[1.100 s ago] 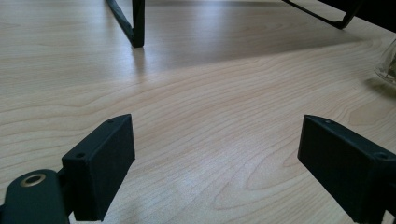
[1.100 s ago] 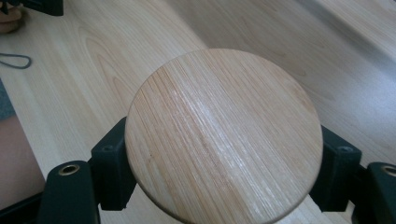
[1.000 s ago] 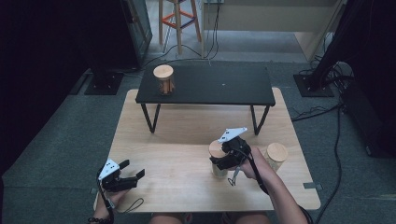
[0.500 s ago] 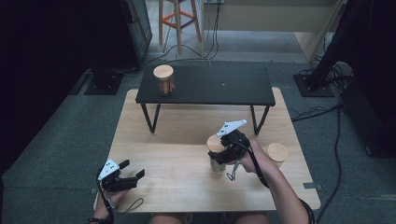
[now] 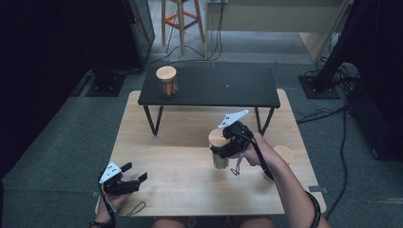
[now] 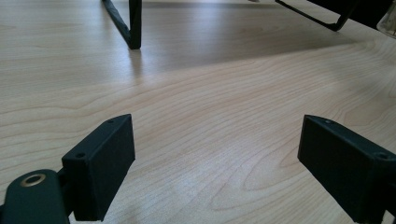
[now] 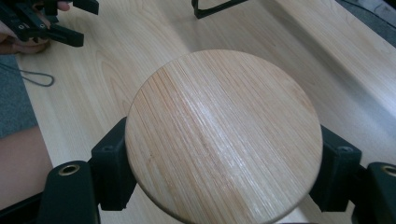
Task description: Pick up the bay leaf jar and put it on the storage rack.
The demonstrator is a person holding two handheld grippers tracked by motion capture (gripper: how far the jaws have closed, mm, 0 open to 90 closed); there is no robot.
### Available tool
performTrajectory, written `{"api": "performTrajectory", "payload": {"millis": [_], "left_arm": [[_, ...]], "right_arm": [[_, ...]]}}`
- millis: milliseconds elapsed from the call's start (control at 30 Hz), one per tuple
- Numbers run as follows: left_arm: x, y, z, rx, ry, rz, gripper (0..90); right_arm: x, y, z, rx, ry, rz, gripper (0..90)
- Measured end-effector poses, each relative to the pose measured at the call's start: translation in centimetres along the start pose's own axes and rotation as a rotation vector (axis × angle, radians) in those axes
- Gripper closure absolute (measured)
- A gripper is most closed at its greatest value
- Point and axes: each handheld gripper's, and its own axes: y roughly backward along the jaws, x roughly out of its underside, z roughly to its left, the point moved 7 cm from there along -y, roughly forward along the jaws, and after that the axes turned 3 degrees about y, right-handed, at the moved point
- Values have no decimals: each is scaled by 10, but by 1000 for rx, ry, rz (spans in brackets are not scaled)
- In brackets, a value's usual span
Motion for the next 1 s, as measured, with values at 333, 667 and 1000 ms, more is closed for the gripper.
{"api": "performTrajectory", "payload": {"millis": [333, 667, 1000], "left_arm": [[0, 1, 1, 9, 7, -5, 112], [-1, 0, 2, 18, -4, 8, 112], [-2, -1, 2, 20, -5, 19, 112]], "right_arm": [[-25, 9, -12, -32, 32, 12, 245], [-51, 11, -21, -58, 73, 20, 245], [-82, 19, -33, -71, 98, 24, 246]]}}
